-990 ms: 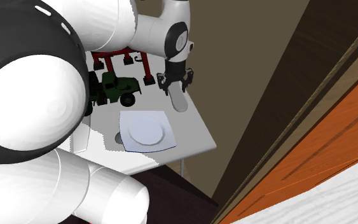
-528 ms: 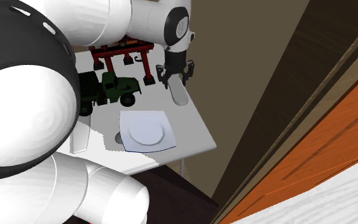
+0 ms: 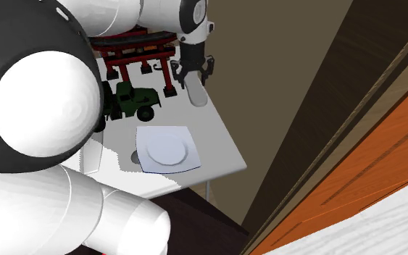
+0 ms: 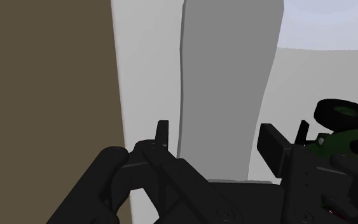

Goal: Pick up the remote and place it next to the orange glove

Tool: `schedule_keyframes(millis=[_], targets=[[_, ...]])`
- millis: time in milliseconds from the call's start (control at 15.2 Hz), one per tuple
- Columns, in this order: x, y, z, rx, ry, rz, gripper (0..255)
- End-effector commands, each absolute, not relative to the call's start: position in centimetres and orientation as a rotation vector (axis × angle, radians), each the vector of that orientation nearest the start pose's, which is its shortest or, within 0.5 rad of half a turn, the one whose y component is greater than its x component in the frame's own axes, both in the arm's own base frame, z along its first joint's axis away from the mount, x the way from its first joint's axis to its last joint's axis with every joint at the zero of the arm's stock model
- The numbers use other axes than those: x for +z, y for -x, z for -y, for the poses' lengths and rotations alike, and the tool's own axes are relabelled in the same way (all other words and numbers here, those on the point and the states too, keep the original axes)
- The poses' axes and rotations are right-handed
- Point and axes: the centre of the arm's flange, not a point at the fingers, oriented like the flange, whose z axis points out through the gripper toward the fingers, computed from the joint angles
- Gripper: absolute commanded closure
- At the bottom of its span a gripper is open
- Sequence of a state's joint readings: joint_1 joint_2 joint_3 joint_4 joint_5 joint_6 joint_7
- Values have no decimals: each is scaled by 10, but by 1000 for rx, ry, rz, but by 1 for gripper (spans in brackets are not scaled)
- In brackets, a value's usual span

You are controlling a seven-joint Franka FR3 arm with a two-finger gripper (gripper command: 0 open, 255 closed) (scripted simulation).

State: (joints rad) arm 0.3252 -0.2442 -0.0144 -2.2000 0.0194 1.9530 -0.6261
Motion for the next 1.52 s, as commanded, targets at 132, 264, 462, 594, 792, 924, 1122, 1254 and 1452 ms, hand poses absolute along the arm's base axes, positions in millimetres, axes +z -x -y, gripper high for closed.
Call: schedule_keyframes(millis=[132,264,462,594,792,924,1122,1254,1452], targets=[[484,-470,-198,-1,2788,1398,255],[484,-478,-224,-1,2788,1398,255],[485,-489,-262,-1,2788,1398,255],[485,-497,-287,-1,2788,1398,255],[485,-508,-325,-1,2788,1398,255],[485,-516,-350,-1,2788,1398,255],[485,-527,-388,-1,2788,1398,255],[486,-535,-413,-1,2788,1398,255],[480,-540,-431,-1,2788,1398,255]])
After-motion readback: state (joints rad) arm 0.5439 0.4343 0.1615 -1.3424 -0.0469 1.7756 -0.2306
